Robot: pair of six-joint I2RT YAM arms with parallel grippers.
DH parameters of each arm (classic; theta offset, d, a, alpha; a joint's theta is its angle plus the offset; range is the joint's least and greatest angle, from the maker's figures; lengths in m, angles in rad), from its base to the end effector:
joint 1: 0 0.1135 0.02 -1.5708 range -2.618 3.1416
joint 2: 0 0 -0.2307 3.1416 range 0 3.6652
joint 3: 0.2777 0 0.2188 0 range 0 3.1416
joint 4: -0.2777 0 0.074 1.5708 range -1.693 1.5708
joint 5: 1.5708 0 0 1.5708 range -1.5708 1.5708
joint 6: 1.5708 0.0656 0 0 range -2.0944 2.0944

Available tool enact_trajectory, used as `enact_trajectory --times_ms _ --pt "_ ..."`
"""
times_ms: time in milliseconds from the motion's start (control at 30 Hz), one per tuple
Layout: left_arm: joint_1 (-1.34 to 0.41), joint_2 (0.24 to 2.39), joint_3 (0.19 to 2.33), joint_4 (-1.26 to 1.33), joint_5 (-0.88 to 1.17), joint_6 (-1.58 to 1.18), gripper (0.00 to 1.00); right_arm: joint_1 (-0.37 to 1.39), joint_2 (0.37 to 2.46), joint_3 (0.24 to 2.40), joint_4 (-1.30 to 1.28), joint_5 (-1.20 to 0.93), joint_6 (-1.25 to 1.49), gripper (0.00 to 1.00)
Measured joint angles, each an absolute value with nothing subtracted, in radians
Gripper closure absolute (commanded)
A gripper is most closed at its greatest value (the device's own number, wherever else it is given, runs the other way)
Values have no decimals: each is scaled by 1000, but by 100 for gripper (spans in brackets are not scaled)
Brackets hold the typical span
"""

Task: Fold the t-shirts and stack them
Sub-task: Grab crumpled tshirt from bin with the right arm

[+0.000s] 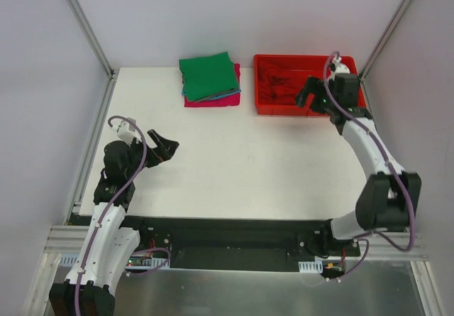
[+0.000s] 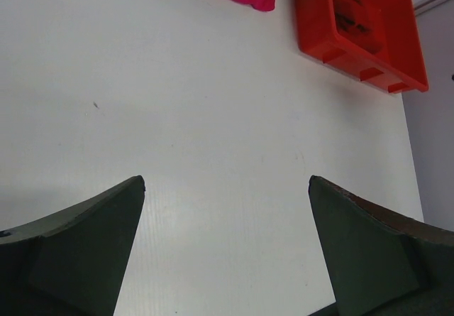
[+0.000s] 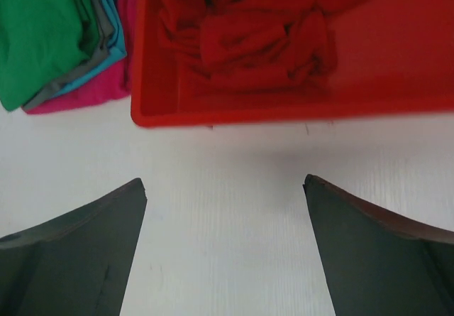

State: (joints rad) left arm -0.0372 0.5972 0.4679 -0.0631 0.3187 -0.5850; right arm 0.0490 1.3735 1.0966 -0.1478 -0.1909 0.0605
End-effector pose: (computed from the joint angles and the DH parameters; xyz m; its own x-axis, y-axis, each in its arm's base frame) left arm 0.1785 -0.0272 0.2495 -0.3485 -0.5118 -0.7852 0.1802 0.7856 -0.5920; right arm 0.3187 0.0281 0.2829 -0.4241 0.0386 -0.9048 -0.1955 0.9716 0.1331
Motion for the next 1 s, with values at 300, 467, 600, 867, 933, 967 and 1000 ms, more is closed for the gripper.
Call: enact_trajectory --times_ms 300,467,600,867,933,967,1000 --pt "-37 669 459 22 340 -569 1 162 2045 1864 -334 9 -110 4" --pt "-37 694 459 49 340 -564 1 191 2329 2158 -455 41 -144 4" --pt "-37 718 459 50 340 -563 1 206 2430 2210 -507 50 -162 47" --pt "-37 699 459 50 366 -568 1 212 2438 2291 -534 92 -200 99" --pt "-37 662 459 50 380 -574 1 212 2381 2289 -534 90 -200 99" --pt "-37 640 459 50 390 -579 1 212 2347 2286 -534 87 -200 99" --pt "-37 617 459 50 397 -583 1 212 2294 2274 -525 78 -199 99"
